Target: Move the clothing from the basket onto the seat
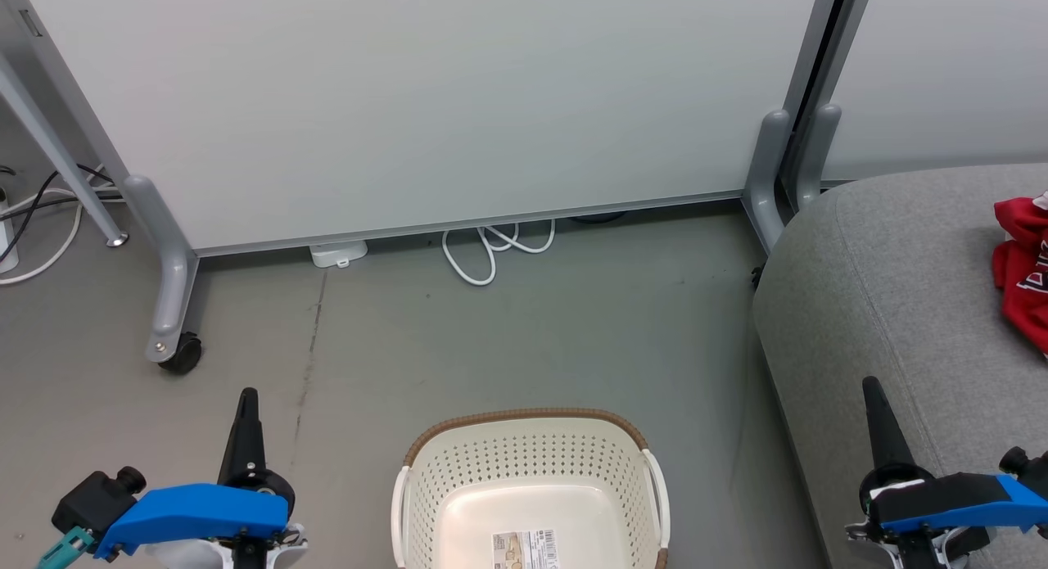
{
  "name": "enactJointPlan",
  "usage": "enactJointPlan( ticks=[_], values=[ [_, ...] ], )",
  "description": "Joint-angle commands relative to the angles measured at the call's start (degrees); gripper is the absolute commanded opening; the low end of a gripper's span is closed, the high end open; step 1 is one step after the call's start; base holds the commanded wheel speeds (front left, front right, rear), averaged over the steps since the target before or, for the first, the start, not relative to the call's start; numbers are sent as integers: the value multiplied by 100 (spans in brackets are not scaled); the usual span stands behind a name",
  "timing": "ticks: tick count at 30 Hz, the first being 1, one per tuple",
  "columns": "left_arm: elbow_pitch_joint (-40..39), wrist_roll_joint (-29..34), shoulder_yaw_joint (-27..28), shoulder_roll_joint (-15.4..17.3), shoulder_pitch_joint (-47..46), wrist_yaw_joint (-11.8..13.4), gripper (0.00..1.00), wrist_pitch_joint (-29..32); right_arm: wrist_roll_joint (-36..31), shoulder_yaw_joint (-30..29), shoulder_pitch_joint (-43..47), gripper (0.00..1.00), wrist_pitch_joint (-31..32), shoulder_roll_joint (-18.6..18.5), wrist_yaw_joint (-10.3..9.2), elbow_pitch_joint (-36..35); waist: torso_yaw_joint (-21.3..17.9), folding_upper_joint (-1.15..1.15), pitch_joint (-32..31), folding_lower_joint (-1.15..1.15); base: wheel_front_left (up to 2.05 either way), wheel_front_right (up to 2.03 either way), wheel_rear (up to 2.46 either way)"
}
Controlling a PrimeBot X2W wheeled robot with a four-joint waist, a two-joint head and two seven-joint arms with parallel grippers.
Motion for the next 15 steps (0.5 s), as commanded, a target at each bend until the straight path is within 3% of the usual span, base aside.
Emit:
enactJointPlan(
  ticks=[1,15],
  values=[
    [-74,-180,54,2,-149,-40,0,42,184,-15,-129,0,51,-30,2,-78,-4,0,-1,0,0,0,0],
    [-91,-978,159,2,-196,-63,0,244,966,-39,-161,0,251,-32,2,-102,-38,0,-10,0,0,0,0]
  ],
)
